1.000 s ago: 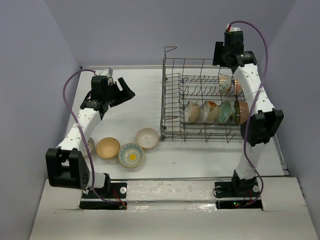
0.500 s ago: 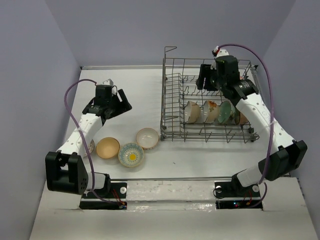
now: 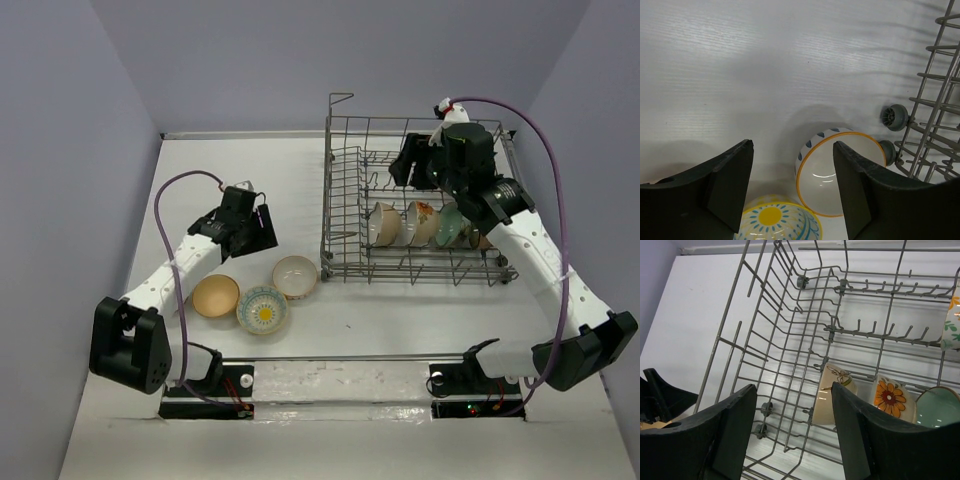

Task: Load the bowls into the dish rack
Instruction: Pick up the bowl from the center of the board.

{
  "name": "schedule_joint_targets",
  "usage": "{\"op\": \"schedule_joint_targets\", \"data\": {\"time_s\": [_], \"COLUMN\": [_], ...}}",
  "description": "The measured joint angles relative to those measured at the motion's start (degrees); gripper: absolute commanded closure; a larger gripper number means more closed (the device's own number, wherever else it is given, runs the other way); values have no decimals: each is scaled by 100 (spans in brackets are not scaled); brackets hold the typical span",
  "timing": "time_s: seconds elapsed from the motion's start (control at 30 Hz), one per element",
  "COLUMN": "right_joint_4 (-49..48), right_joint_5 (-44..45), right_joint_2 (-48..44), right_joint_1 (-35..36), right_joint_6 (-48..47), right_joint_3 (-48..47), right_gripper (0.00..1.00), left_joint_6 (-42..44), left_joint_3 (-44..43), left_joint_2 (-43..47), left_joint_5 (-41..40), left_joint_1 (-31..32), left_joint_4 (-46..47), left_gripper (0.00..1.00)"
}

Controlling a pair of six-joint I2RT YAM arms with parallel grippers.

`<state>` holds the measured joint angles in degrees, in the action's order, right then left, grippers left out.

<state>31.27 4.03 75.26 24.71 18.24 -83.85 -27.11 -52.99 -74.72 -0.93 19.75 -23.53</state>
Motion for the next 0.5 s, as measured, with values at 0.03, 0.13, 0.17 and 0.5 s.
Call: {"op": "schedule_joint_targets", "data": {"time_s": [0.03, 0.13, 0.17, 0.5], "right_joint_4": [-17, -39, -42, -42], "right_joint_5": [-4, -44, -63, -109], "right_joint_2": [-15, -13, -2, 66], "right_joint_1": [4, 13, 13, 55], "right_joint_6": [0, 0, 0, 0], "right_joint_3": [2, 15, 35, 42], "right_gripper": [33, 33, 33, 32], "left_joint_6": [-9, -33, -42, -66], "left_joint_3": [4, 13, 28, 203], "left_joint_2": [-13, -66, -83, -166], "left_joint_5": [-31, -87, -96, -118], "left_joint_1": [50, 138, 168, 232], "left_joint_4": [-26, -33, -33, -55], "left_gripper": [28, 30, 30, 33]}}
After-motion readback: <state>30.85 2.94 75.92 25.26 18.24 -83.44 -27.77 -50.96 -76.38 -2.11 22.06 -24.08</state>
